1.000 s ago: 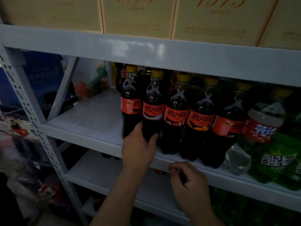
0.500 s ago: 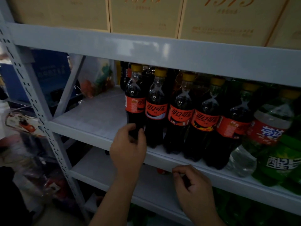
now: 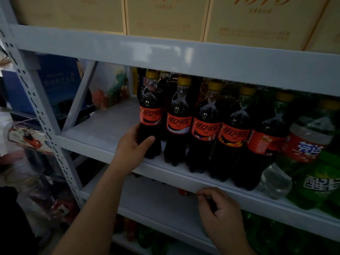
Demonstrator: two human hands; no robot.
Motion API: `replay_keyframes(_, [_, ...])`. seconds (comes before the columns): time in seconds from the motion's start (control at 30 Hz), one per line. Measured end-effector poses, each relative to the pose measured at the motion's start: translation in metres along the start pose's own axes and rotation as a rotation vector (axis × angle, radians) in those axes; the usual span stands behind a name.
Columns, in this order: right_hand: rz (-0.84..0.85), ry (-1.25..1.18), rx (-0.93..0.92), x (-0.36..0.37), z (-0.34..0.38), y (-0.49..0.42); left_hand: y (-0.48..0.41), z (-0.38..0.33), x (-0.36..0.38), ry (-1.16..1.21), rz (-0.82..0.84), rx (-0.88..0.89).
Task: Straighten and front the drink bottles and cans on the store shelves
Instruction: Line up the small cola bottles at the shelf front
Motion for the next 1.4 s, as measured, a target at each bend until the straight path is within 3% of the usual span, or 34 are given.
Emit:
replay_keyframes(0.2, [0.064, -0.008, 0.038, 0.011, -0.002, 0.003, -0.002, 0.003, -0.005, 0.084, 0.175, -0.014])
replay_keyframes(0.37, [0.078, 0.0, 0.057, 0.018, -0.004, 0.008, -0.002, 0.008, -0.009, -0.096, 0.066, -0.02])
replay_keyframes(0.63, [0.135, 0.007, 0.137, 0.024, -0.012, 0.014, -0.004, 0.015, -0.004, -0.021, 0.184, -0.031])
replay_keyframes(0.83, [0.261, 0.056, 0.173, 0.034, -0.031, 0.039, 0.005, 0.011, -0.005, -0.119, 0.186, -0.021])
replay_keyframes(0.93, [0.331, 0.101, 0.248, 0.04, -0.058, 0.064, 0.03, 0.015, -0.005, -0.146, 0.062, 0.027])
replay_keyframes(1.07, [0.527, 0.142, 0.317, 0.046, -0.096, 0.098, 0.107, 0.033, -0.01, -0.178, -0.339, 0.164])
replay_keyframes(1.17, [0.681, 0.174, 0.366, 0.048, -0.129, 0.122, 0.171, 0.076, 0.0, -0.16, -0.445, -0.029])
replay_keyframes(1.27, [0.825, 0.197, 0.377, 0.061, -0.16, 0.141, 0.229, 0.137, 0.019, -0.183, -0.434, -0.279])
replay_keyframes(1.4, [0.979, 0.223, 0.305, 0.095, -0.193, 0.17, 0.282, 0.212, 0.041, -0.319, -0.348, -0.485])
Point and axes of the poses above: each hand's wrist, its own y-axis away from the middle knuckle, its own x-axis out of the palm, z = x × y, the point moved 4 cm from there along -y, towards the middle knuckle, and after that the axes turned 2 degrees about x, right-handed, at the moved point
